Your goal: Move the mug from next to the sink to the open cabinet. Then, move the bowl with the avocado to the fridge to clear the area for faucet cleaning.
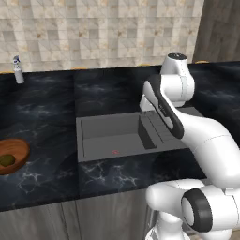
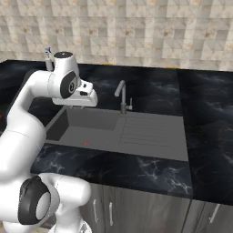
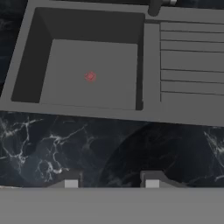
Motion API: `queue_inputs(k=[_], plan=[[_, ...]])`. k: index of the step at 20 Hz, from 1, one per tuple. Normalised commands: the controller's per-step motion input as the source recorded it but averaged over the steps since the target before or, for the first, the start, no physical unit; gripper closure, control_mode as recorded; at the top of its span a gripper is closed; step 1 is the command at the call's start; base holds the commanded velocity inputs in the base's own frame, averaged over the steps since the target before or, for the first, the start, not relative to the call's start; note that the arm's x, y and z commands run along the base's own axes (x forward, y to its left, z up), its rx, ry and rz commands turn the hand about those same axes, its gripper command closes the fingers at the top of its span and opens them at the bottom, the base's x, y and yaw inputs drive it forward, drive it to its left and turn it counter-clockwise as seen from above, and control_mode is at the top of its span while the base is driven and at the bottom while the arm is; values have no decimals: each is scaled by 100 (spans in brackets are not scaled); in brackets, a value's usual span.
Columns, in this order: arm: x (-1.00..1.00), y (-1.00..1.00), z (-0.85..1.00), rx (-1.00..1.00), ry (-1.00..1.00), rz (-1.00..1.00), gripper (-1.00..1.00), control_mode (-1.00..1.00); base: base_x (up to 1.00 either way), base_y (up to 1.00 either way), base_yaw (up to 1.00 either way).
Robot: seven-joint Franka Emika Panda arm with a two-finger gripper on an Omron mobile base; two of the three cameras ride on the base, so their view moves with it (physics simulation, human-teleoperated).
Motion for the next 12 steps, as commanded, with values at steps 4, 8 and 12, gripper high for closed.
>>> queue_inputs(k=[4,8,12], plan=[[-3,0,0,0,0,0,-100,-100,0,0,0],[0,0,0,0,0,0,-100,-100,0,0,0],[-5,0,-3,0,0,0,-100,100,-9,0,0]])
